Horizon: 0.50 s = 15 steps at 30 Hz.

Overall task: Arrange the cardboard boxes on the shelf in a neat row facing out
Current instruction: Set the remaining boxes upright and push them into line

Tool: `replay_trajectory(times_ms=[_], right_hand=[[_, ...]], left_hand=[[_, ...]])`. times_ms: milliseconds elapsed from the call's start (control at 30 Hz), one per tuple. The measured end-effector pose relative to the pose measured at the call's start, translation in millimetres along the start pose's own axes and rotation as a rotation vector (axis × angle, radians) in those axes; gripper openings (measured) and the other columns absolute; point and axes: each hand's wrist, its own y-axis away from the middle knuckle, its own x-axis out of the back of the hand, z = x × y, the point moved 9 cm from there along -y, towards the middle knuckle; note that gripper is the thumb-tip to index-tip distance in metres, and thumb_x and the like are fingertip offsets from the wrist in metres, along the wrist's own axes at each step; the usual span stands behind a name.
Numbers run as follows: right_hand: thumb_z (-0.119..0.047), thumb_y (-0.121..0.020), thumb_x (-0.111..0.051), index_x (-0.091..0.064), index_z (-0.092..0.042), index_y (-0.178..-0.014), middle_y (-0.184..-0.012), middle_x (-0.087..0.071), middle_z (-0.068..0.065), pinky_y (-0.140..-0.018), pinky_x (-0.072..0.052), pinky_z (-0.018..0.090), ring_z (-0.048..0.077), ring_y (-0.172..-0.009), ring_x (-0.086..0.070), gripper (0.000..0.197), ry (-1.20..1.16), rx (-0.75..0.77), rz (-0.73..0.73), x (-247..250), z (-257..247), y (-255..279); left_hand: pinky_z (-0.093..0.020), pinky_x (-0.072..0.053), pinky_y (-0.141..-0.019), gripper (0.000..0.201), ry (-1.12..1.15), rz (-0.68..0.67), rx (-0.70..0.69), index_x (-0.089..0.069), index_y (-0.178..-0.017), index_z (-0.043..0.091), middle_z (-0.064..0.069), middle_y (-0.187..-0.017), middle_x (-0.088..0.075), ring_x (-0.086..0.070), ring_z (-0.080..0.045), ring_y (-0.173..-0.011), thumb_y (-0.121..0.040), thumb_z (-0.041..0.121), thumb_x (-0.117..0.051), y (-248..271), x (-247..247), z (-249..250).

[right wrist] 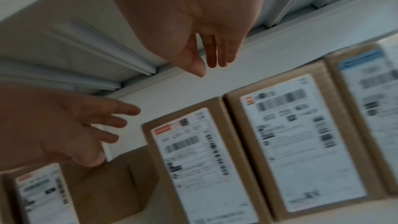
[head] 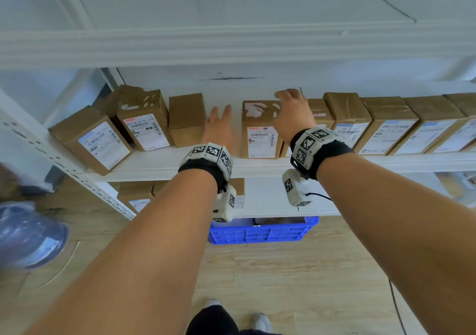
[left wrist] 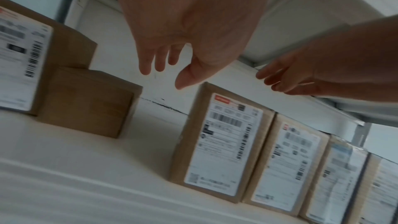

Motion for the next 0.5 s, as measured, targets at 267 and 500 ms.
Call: replay_trajectory(times_ms=[267, 500], right_hand=[[0.008, -0.084, -0.040, -0.045, -0.012, -0.138, -0.143, -0.039, 0.010, -0.096, -0.046, 0.034, 0.029, -0.123, -0.048, 0.057, -0.162, 0.081, -0.062, -60, -90, -12], [0.007, -0.087, -0.038, -0.035, -0.013, -0.144, -0.149, -0.030, 0.011, -0.096, -0.049, 0.039, 0.032, -0.119, -0.053, 0.061, -0.151, -0.062, -0.292, -151, -112, -21]], left_hand=[[-0.039, -0.034, -0.109, 0.065, 0.008, 0.035, 0.186, -0.025, -0.150, 0.011, -0.011, -0.155, -0.026, -0.035, -0.032, -0.138, -0.090, -0.004, -0.043, -9, 39, -97], [-0.039, -0.044, -0.099, 0.038, 0.067, -0.102, 0.272, -0.048, -0.133, -0.003, -0.022, -0.132, -0.054, -0.053, -0.036, -0.121, -0.097, 0.005, -0.042, -29, 30, -165]])
